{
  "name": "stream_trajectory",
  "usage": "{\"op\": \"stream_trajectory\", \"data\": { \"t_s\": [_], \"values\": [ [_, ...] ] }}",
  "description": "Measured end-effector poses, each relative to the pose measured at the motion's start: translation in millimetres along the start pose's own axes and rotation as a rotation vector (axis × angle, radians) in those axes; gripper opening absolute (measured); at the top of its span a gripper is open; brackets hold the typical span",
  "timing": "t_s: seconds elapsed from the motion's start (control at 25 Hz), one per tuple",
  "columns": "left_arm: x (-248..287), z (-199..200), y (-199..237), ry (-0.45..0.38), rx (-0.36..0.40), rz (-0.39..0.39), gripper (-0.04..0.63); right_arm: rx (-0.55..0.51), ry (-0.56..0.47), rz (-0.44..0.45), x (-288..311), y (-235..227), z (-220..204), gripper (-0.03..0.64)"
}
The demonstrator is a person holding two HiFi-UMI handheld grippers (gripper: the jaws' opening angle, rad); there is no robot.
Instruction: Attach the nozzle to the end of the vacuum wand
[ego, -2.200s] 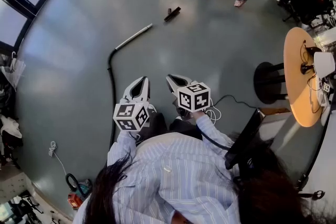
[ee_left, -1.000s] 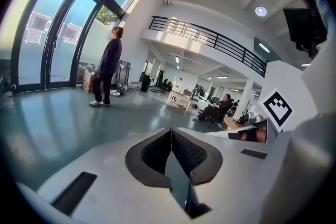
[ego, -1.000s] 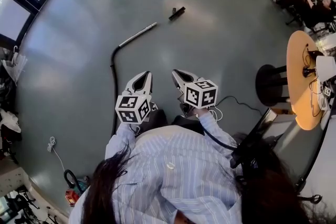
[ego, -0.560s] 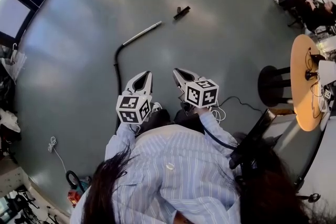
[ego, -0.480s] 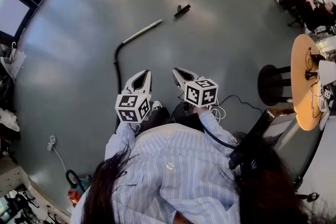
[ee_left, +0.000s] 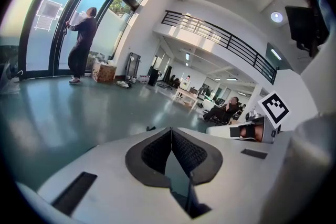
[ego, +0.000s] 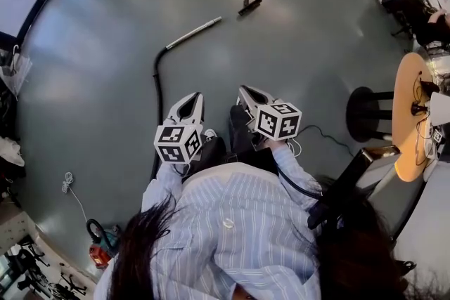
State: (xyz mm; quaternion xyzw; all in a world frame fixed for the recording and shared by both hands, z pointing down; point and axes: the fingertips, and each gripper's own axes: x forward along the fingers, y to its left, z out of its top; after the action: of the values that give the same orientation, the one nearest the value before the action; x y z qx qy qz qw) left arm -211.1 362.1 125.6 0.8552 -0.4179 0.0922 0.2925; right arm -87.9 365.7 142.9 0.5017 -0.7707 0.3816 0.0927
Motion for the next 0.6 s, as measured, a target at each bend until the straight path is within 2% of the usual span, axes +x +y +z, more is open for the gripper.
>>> {"op": "stream_trajectory", "data": {
  "t_s": [0.2,0.6],
  "values": [
    [37.6,16.5,10.2,-0.001,-0.053,0.032,0.006,-0.008,0.028,0.041,25.0,-25.0,25.3,0.008],
    [166.5,90.3,-28.6,-0.044,0.002,0.055,0.006,-0.083,0.033,0.105,55.9,-113.2,137.8,0.008]
  ]
}}
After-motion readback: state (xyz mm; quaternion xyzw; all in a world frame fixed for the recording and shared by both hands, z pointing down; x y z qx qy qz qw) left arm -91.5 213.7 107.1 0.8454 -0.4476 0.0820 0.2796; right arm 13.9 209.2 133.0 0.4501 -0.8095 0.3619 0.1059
